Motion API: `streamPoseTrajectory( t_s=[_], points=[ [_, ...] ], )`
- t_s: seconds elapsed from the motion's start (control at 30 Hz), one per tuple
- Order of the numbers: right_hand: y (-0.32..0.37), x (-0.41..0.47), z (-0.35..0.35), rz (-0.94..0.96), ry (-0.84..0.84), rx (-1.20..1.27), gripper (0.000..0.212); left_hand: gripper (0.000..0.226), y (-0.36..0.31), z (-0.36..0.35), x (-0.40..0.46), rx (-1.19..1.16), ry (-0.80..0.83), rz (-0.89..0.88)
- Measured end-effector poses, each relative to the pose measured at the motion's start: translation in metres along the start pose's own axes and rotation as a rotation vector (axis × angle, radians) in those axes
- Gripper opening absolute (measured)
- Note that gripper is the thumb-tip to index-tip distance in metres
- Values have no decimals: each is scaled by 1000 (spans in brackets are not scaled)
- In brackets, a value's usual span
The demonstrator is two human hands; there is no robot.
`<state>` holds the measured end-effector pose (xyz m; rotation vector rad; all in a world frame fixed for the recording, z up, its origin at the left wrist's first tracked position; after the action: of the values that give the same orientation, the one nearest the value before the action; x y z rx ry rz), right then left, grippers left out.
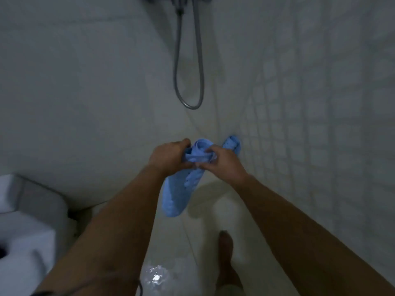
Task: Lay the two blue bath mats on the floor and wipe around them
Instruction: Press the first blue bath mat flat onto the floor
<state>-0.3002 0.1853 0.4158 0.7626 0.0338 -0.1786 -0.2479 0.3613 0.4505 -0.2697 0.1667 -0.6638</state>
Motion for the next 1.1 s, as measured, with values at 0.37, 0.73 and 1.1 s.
streamPoseTrajectory(
  t_s=[0.37,0.73,1.1],
  points=[
    [168,-88,8,243,-39,-505,42,70,-11,146,-190,330,-172,-71],
    [162,-92,-8,248,455,-599,63,67,8,188,-213,588,-111,96],
    [0,-85,-65,50,598,-566,28,71,75,119,-225,339,19,536]
  ],
)
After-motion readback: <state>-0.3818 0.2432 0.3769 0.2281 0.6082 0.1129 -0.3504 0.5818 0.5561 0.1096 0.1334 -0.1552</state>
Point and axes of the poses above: each hand's wrist, its own x-axis towards the middle knuckle, its own z-axis out of the back of the hand, y = z × x, the point moved 6 cm from there along x, towards the middle knuckle, and after that the axes turned 6 degrees about -z, right-handed, at the moved point
